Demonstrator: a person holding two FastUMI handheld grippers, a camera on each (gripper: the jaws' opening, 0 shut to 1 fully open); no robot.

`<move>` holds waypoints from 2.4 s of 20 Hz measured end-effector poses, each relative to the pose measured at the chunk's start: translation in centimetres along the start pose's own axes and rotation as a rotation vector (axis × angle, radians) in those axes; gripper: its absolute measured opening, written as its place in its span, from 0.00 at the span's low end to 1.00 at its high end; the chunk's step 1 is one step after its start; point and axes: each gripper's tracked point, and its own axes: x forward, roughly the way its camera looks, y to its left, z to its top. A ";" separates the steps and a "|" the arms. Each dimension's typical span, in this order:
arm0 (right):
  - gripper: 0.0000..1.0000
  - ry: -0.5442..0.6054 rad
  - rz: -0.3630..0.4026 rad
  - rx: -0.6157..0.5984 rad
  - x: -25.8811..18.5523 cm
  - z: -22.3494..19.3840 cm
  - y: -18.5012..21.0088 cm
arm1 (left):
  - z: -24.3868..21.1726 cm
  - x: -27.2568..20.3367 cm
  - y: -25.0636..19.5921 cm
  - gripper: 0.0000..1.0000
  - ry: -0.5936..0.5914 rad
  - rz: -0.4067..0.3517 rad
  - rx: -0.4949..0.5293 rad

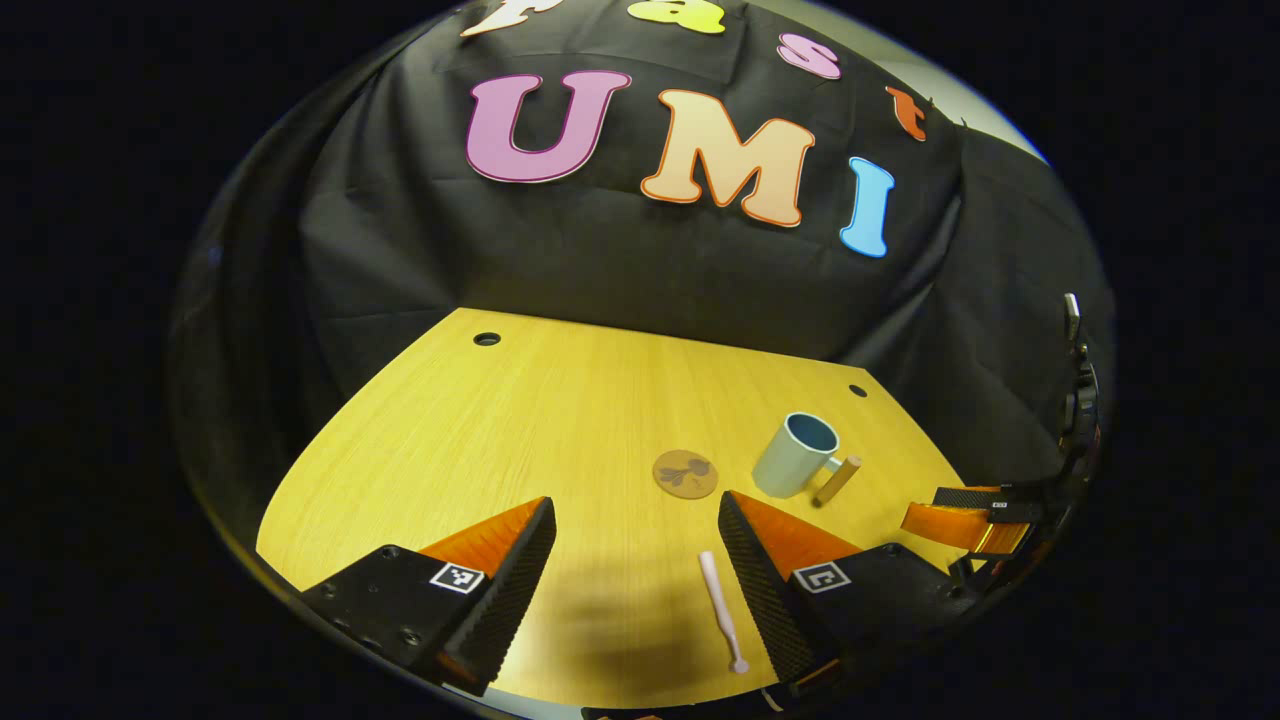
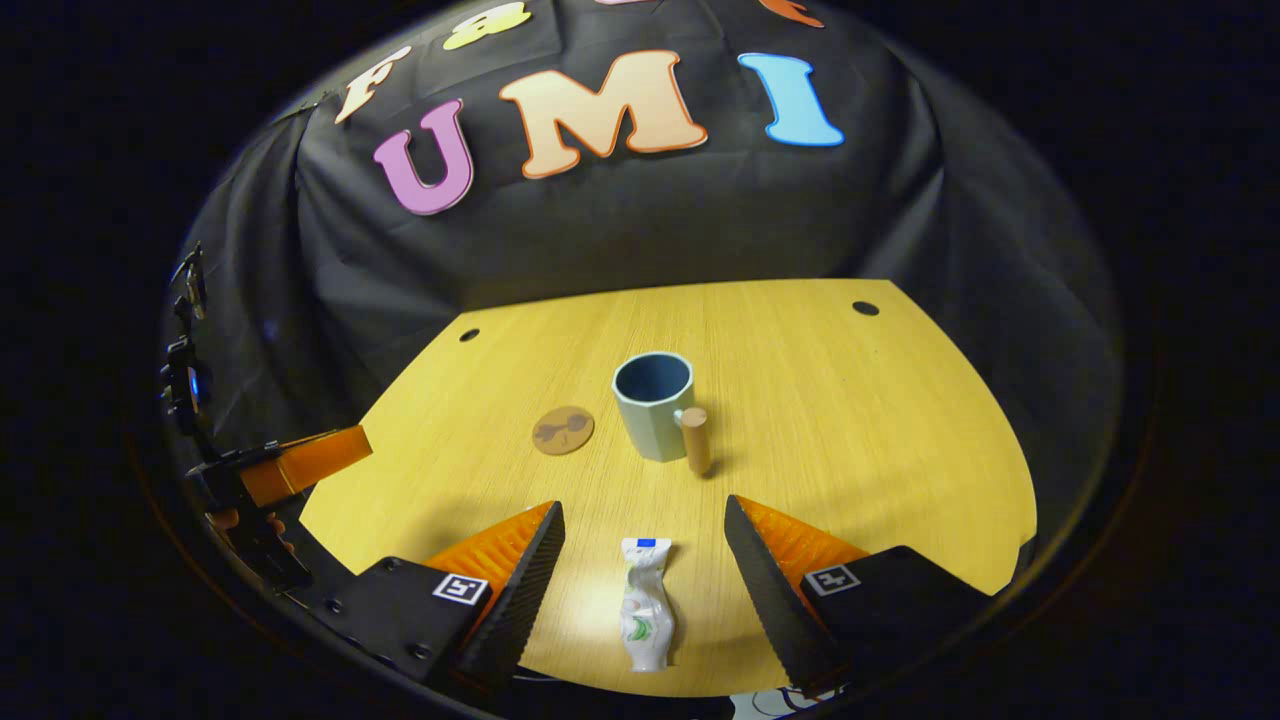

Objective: Put the toothbrush and toothpaste on the desktop into the cup, then pick up the cup and place it on the coaster on the desktop.

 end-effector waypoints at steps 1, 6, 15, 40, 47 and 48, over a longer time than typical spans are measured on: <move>0.94 0.036 0.011 -0.003 0.4 -0.6 0.5 | -0.2 -0.1 0.4 0.95 0.008 0.005 -0.003; 0.98 0.205 0.008 -0.044 3.1 -3.8 1.0 | -1.3 -0.3 2.3 0.95 0.031 0.038 -0.007; 0.99 0.516 -0.073 -0.026 6.3 -9.0 0.2 | -3.1 0.6 6.3 0.96 0.085 0.091 -0.038; 0.17 0.681 -0.131 -0.152 7.8 -11.8 -2.8 | -5.9 3.8 4.6 0.96 0.201 0.013 -0.072; 0.10 0.613 -0.064 -0.179 7.5 -11.6 -2.8 | -7.5 5.0 0.6 0.95 0.322 -0.035 -0.037; 0.09 0.603 -0.054 -0.157 7.4 -11.5 -2.8 | -8.0 5.2 0.1 0.95 0.351 -0.043 -0.025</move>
